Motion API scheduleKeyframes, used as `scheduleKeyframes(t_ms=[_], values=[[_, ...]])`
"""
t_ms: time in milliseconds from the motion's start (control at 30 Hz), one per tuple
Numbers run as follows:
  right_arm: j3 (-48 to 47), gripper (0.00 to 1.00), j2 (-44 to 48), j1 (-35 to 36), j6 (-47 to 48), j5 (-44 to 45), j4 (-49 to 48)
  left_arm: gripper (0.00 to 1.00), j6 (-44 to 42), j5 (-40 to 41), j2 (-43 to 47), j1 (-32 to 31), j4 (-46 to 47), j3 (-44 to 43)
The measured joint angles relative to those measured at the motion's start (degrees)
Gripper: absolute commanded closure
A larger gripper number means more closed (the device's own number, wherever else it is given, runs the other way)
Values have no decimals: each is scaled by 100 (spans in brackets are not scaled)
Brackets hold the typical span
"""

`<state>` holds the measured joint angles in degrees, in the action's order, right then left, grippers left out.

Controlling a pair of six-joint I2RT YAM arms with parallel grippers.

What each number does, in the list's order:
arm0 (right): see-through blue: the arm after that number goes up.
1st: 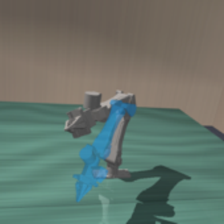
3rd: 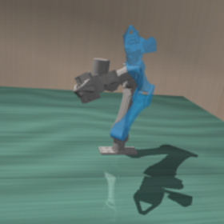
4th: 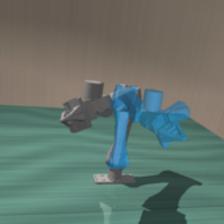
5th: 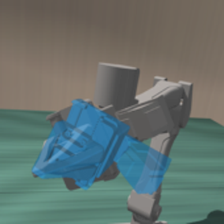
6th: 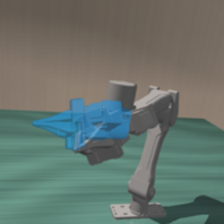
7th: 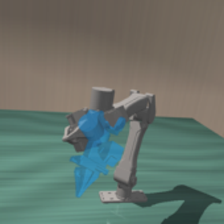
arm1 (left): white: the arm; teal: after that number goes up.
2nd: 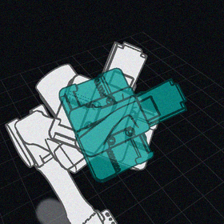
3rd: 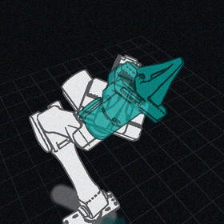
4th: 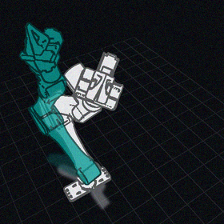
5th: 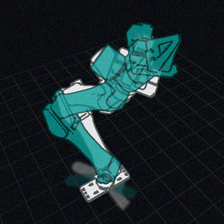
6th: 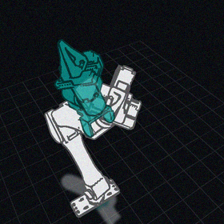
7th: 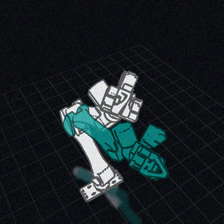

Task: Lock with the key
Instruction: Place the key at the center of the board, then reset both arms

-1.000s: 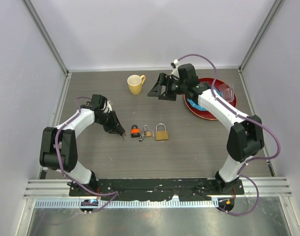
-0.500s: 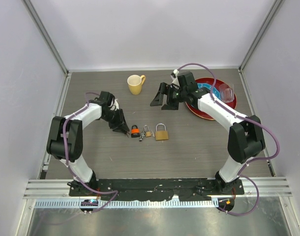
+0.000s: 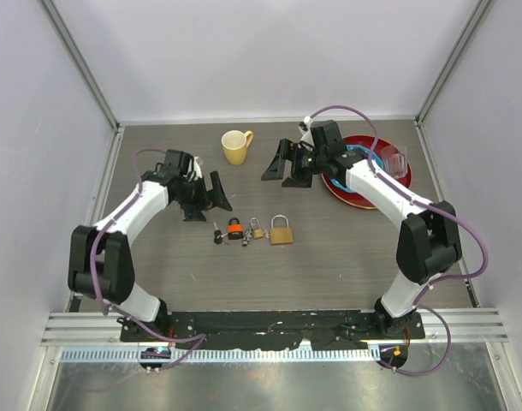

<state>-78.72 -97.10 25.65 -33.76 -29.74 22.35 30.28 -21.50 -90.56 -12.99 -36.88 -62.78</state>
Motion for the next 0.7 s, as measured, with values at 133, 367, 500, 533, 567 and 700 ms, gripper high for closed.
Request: scheduleKeyframes(t_ms=[133,367,500,533,567,700], values=[[-129,12,0,0,0,-26,0,0,227,-107,579,28,205,-9],[-184,12,-2,0,-9,-63,0,0,741,-647,1082,219,951,94],[-184,11,-2,0,-24,-74,0,0,920,-758,1191,297,1150,225],[-184,11,-7,0,-39,-90,-2,0,962,-767,1209,313,1156,243],[-184,11,-13,0,-46,-105,-2,0,984,-772,1233,330,1161,258],[-184,11,-87,0,-92,-146,-2,0,1003,-769,1386,446,1169,289]])
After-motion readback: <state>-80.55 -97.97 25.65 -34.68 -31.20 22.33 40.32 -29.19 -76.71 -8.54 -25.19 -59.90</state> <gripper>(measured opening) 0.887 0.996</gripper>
